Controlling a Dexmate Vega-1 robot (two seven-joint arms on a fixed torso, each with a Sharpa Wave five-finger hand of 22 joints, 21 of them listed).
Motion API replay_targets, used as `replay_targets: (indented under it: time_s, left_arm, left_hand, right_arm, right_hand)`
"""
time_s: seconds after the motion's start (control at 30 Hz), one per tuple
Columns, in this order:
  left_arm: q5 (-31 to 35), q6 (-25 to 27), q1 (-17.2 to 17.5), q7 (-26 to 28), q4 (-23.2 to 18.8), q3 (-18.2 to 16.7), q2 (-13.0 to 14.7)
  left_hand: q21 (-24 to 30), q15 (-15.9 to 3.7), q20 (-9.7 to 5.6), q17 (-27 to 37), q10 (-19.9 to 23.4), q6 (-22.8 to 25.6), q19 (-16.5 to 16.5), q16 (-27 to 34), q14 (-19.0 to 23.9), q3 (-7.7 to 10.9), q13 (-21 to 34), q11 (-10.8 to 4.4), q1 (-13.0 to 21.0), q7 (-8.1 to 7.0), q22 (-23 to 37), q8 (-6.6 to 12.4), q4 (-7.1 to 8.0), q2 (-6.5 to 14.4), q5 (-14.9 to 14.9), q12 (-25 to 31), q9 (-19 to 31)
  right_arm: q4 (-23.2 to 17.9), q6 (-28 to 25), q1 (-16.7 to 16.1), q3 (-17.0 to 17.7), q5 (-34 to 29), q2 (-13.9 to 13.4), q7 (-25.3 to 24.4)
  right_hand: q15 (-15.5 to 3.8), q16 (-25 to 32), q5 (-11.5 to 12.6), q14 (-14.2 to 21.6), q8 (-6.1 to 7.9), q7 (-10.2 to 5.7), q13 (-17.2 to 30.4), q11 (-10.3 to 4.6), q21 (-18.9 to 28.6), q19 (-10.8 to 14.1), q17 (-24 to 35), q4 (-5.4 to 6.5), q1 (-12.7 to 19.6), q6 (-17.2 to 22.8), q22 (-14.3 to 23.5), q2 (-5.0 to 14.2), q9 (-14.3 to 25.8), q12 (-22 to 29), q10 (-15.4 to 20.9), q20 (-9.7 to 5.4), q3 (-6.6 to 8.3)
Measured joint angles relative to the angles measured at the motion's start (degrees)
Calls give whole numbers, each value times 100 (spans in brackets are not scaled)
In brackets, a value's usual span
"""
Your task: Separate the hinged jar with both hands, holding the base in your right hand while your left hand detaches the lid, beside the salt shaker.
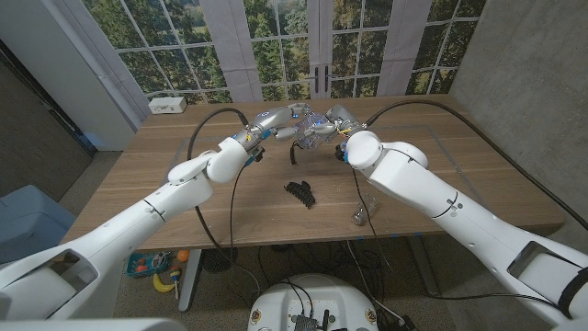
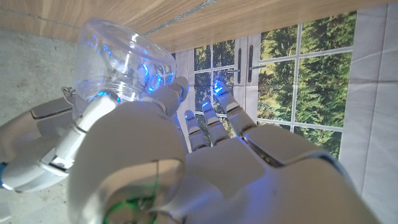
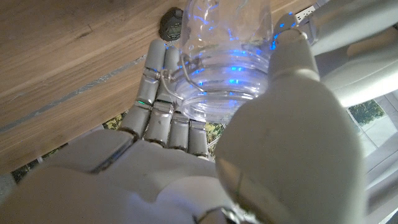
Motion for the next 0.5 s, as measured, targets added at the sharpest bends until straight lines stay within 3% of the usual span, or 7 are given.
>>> replay_targets:
  time_s: [0.2,0.27,0.5]
  left_arm:
    - [215,97,-36,-70,-186,26,150]
    - [501,224,-44,-167,-220,27,186]
    - [1170,478,-69,-282,-418,76,376]
  left_hand:
    - [106,17,-32,118,121,281,-32,67,24,352,2,-103,235,83,62,83,242,45,-4,52,11]
    - [137,-10,-32,147,160,453,-32,67,51,424,2,-139,308,2,86,103,269,49,-4,53,2]
    - [223,21,-63,203,274,585,-63,122,82,634,28,-194,455,134,145,88,338,22,-4,97,6]
  right_arm:
    - [-3,-230,76,-39,-26,-10,5]
    - [0,-312,181,-85,-50,-34,0]
    - [4,-519,338,-182,-71,-50,-1]
  right_hand:
    - [0,0,-3,0,-6,-29,0,9,51,-20,56,0,0,31,4,0,-15,12,9,20,0]
    - [0,0,14,0,4,-28,0,9,67,-20,122,0,0,32,7,0,-15,13,9,20,0]
    - [0,0,18,0,17,-29,1,8,107,-21,166,0,0,32,0,0,-15,13,9,21,0]
